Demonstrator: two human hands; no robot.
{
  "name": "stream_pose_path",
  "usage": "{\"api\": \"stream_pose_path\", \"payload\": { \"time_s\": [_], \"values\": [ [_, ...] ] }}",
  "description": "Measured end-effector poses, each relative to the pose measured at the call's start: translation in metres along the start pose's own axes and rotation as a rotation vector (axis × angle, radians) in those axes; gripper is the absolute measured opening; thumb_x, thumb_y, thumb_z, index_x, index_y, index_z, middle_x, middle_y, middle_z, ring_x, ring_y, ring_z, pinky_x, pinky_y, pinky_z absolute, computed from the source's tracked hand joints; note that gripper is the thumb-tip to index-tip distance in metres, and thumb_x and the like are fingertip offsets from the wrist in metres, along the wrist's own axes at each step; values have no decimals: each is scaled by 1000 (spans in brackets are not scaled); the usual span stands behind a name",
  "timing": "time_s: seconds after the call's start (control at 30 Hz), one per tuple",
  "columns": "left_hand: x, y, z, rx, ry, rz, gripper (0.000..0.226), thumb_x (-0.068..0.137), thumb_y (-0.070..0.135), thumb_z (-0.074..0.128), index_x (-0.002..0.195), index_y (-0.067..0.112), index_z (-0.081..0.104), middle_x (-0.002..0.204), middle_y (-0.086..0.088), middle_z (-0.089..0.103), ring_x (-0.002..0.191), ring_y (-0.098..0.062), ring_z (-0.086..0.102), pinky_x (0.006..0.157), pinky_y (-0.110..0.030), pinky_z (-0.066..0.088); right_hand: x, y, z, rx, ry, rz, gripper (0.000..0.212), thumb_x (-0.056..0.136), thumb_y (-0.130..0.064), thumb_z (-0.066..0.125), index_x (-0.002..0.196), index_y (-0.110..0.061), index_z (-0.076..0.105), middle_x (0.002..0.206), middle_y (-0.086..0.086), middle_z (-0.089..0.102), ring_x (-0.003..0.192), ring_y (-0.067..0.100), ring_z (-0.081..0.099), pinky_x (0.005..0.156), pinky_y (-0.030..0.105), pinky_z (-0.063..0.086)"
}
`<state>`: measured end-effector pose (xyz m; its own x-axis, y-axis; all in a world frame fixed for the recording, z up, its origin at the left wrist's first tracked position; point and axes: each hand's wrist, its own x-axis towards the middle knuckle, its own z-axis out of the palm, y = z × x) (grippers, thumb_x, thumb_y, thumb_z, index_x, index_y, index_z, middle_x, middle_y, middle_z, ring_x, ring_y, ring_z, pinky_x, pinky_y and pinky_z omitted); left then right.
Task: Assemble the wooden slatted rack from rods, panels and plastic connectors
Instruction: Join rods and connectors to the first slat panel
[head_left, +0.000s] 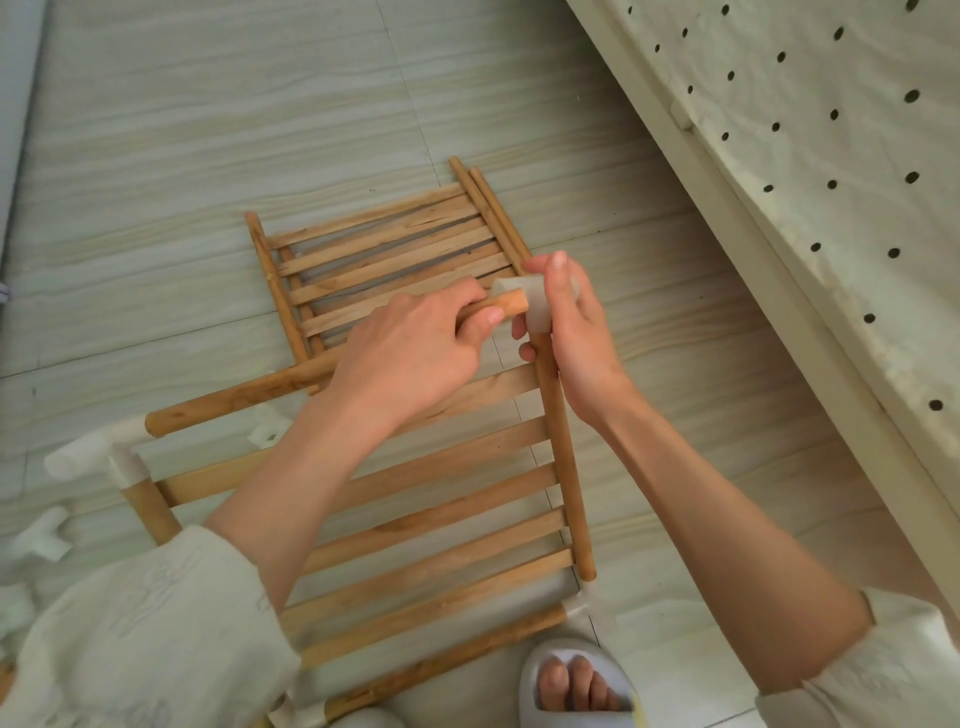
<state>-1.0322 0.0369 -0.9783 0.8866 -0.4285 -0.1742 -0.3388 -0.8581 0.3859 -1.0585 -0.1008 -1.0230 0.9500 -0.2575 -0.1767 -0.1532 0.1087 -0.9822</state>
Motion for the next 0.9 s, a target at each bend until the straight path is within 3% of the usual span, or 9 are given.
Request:
{"api": "stream_pose_path", "payload": {
  "time_s": [0.17,0.33,0.53,0.8,0.9],
  "values": [
    [-4,0,-4,35,62,-43,17,99,45,32,96,34,45,69,11,47,63,-15,45,51,-29,24,3,4,3,30,-67,-19,3,97,-27,50,99,-25,48,77,-3,52,59,8,49,50,22,39],
    [1,0,0,85,105,-141,25,100,43,29,110,32,49,83,5,50,74,-22,43,61,-31,27,-1,4,5,236,11,-11,7,100,-18,43,105,-21,47,88,3,56,60,13,52,47,26,42],
    [1,-1,1,92,124,-151,24,100,43,29,111,33,48,84,4,54,73,-23,44,61,-32,28,0,1,-1,153,-78,-85,9,96,-21,47,103,-23,52,91,8,54,61,13,55,49,29,45],
    [-2,-1,-4,84,143,-139,27,100,43,29,116,32,48,69,10,44,73,-22,44,63,-32,29,-1,-1,1,94,-92,-117,10,98,-11,46,99,-19,52,86,2,54,57,13,54,46,28,44],
    [-2,-1,-7,64,123,-140,25,100,43,31,115,34,50,75,8,47,75,-21,43,64,-32,29,-1,-1,1,69,-121,-131,11,98,-9,46,97,-18,51,84,3,52,55,11,52,44,27,42]
  ]
}}
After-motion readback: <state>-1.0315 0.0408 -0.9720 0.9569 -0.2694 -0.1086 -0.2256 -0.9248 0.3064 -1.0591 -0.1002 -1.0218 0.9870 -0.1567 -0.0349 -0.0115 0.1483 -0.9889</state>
